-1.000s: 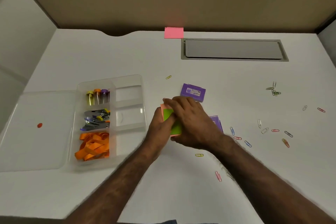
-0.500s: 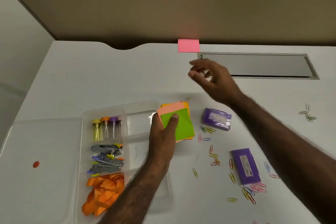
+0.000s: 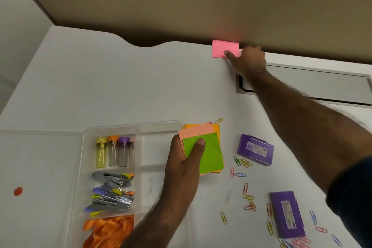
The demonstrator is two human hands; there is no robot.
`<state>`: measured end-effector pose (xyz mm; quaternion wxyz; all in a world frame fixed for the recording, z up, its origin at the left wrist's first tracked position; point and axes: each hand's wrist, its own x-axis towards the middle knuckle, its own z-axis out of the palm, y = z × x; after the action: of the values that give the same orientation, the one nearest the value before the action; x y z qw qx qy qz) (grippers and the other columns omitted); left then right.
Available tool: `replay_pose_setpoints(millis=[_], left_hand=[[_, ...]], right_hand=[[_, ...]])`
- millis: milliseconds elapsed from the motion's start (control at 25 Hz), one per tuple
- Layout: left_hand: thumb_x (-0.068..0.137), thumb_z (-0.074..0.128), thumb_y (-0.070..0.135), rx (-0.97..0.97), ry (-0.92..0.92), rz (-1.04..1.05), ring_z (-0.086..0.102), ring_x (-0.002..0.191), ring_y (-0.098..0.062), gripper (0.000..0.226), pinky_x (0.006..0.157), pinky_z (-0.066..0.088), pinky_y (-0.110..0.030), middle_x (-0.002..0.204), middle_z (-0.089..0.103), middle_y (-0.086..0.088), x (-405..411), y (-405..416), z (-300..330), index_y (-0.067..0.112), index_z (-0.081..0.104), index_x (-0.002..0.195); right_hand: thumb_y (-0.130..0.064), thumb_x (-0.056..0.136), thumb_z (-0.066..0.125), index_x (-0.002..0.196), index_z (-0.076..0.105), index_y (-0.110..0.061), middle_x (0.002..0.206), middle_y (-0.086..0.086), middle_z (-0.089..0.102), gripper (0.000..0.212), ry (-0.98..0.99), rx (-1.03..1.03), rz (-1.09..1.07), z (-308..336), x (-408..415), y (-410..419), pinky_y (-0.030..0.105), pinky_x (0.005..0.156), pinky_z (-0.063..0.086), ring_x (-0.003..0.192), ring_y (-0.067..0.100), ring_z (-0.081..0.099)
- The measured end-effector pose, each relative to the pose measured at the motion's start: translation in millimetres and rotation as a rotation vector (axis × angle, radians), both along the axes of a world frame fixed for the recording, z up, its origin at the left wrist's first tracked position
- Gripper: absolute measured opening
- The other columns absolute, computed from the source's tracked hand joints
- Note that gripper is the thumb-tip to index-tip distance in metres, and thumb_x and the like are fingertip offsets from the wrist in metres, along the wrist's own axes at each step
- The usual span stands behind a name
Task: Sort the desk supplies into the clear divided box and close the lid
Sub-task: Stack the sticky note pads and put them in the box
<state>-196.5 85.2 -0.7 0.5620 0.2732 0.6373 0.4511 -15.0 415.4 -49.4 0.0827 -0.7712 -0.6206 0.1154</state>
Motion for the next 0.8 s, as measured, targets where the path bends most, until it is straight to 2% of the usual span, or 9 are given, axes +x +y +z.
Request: replay_pose_setpoints(millis=[160, 280, 360, 400, 480, 560, 640, 720, 800], left_hand=[[0.083, 0.06, 0.06, -0.025, -0.043, -0.012, 0.062, 0.097, 0.014, 0.04, 0.067, 0.049, -0.003, 0.105, 0.066, 0.032, 1, 6, 5, 0.047, 0.056, 0.121], [0.087, 0.062, 0.064, -0.044, -0.055, -0.028, 0.063, 0.097, 0.013, 0.039, 0.066, 0.051, -0.005, 0.113, 0.065, 0.025, 6, 8, 8, 0.046, 0.055, 0.121], [0.082, 0.056, 0.06, -0.056, -0.048, -0.044, 0.063, 0.096, 0.011, 0.038, 0.065, 0.051, -0.006, 0.115, 0.063, 0.025, 9, 8, 12, 0.049, 0.053, 0.118], [0.081, 0.055, 0.06, -0.058, -0.049, -0.051, 0.063, 0.095, 0.011, 0.038, 0.065, 0.051, -0.006, 0.115, 0.063, 0.025, 10, 9, 14, 0.05, 0.053, 0.118], [0.08, 0.055, 0.06, -0.055, -0.043, -0.062, 0.062, 0.095, 0.015, 0.038, 0.064, 0.05, -0.004, 0.115, 0.061, 0.026, 12, 8, 20, 0.051, 0.052, 0.117], [0.079, 0.054, 0.061, -0.047, -0.029, -0.074, 0.062, 0.094, 0.014, 0.038, 0.064, 0.05, -0.004, 0.114, 0.06, 0.028, 14, 6, 24, 0.051, 0.052, 0.115], [0.078, 0.054, 0.063, -0.044, -0.013, -0.08, 0.063, 0.098, 0.007, 0.042, 0.065, 0.052, -0.007, 0.116, 0.06, 0.027, 17, 3, 28, 0.05, 0.051, 0.118], [0.078, 0.053, 0.063, -0.041, 0.007, -0.082, 0.063, 0.106, -0.001, 0.05, 0.069, 0.053, -0.009, 0.123, 0.06, 0.021, 20, -1, 31, 0.047, 0.05, 0.125], [0.08, 0.054, 0.063, -0.035, 0.029, -0.078, 0.063, 0.109, -0.003, 0.05, 0.074, 0.052, -0.011, 0.124, 0.061, 0.02, 24, -7, 34, 0.047, 0.05, 0.127]], right_hand=[[-0.083, 0.074, 0.061, 0.133, 0.061, -0.014, 0.137, 0.015, 0.053, 0.09, -0.026, -0.015, -0.075, -5, -13, 15, 0.047, 0.103, 0.047, 0.131, 0.037, 0.047], [-0.078, 0.066, 0.073, 0.135, 0.059, -0.017, 0.139, 0.011, 0.052, 0.094, 0.105, -0.074, -0.162, 0, -16, 26, 0.045, 0.106, 0.047, 0.132, 0.034, 0.046], [-0.072, 0.062, 0.081, 0.136, 0.058, -0.019, 0.139, 0.008, 0.051, 0.094, 0.167, -0.106, -0.237, 5, -16, 28, 0.045, 0.107, 0.047, 0.133, 0.032, 0.046], [-0.068, 0.062, 0.084, 0.133, 0.059, -0.02, 0.138, 0.007, 0.053, 0.089, 0.194, -0.1, -0.262, 6, -15, 27, 0.044, 0.106, 0.048, 0.132, 0.031, 0.047], [-0.054, 0.064, 0.086, 0.117, 0.069, -0.024, 0.128, 0.002, 0.064, 0.063, 0.289, -0.058, -0.287, 5, -14, 20, 0.041, 0.103, 0.052, 0.125, 0.028, 0.056], [-0.04, 0.067, 0.081, 0.095, 0.073, -0.022, 0.105, -0.003, 0.074, 0.034, 0.429, -0.009, -0.295, 6, -14, 5, 0.038, 0.094, 0.058, 0.107, 0.024, 0.068], [-0.03, 0.071, 0.076, 0.077, 0.068, -0.02, 0.085, -0.005, 0.073, 0.014, 0.56, 0.051, -0.267, 11, -15, -18, 0.038, 0.083, 0.062, 0.087, 0.021, 0.072], [-0.027, 0.077, 0.076, 0.077, 0.067, -0.018, 0.083, -0.004, 0.072, 0.012, 0.681, 0.105, -0.224, 20, -16, -45, 0.039, 0.074, 0.064, 0.078, 0.018, 0.071], [-0.026, 0.083, 0.077, 0.094, 0.071, -0.013, 0.093, 0.004, 0.075, 0.018, 0.809, 0.12, -0.195, 30, -12, -75, 0.039, 0.063, 0.062, 0.08, 0.02, 0.074]])
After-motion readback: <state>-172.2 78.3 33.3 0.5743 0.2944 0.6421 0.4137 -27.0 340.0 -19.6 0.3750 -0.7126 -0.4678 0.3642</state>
